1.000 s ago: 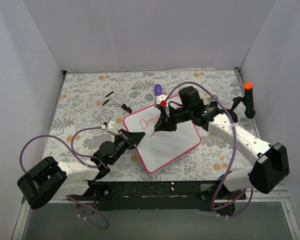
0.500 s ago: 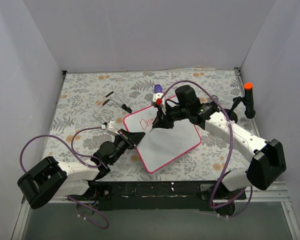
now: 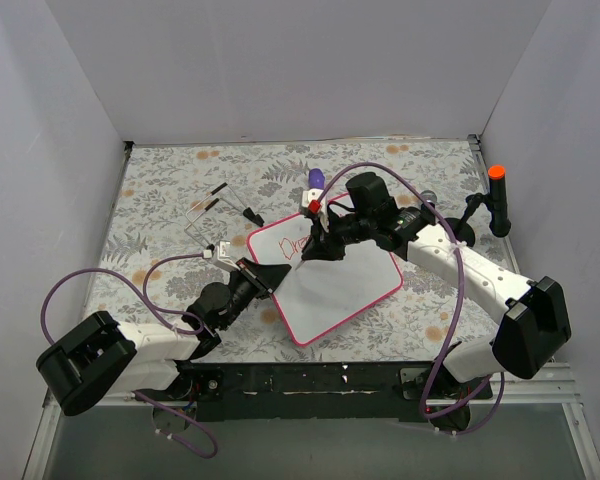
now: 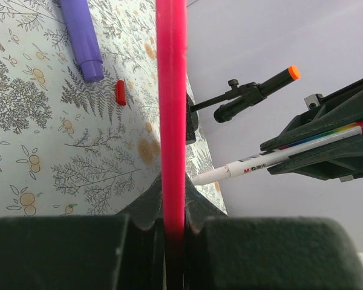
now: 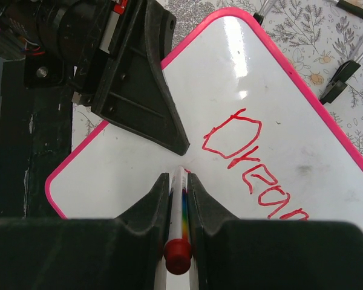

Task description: Write a sentence on the whiteboard

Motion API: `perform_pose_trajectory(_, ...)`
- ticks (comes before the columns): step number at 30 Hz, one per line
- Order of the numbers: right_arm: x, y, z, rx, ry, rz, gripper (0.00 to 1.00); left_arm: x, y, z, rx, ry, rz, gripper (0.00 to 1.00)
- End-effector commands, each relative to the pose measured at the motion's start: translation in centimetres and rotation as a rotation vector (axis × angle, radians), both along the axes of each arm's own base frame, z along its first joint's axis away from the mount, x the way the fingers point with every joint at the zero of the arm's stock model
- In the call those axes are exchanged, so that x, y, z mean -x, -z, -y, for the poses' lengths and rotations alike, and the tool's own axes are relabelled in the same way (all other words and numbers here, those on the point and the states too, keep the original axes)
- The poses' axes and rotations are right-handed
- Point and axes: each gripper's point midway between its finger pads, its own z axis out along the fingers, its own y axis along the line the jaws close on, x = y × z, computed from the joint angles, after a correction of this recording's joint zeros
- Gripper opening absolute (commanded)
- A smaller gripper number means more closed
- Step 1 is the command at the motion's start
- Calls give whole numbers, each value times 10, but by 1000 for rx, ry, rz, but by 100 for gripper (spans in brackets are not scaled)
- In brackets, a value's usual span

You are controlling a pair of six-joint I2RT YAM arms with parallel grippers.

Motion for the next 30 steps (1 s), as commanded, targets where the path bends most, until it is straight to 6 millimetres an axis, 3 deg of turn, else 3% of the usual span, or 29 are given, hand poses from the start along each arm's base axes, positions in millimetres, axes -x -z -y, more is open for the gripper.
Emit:
perform_pose_trajectory(1, 4, -14, -7, -48, -46, 37, 1, -1, -83, 3, 232, 7, 163, 0)
perform_pose_trajectory(20, 30, 14, 12, 1, -96, 11, 1, 0, -83, 3, 232, 7, 163, 0)
perform_pose_trajectory(30, 52, 25, 11, 14, -161, -17, 1, 0, -81, 3, 232, 7, 161, 0)
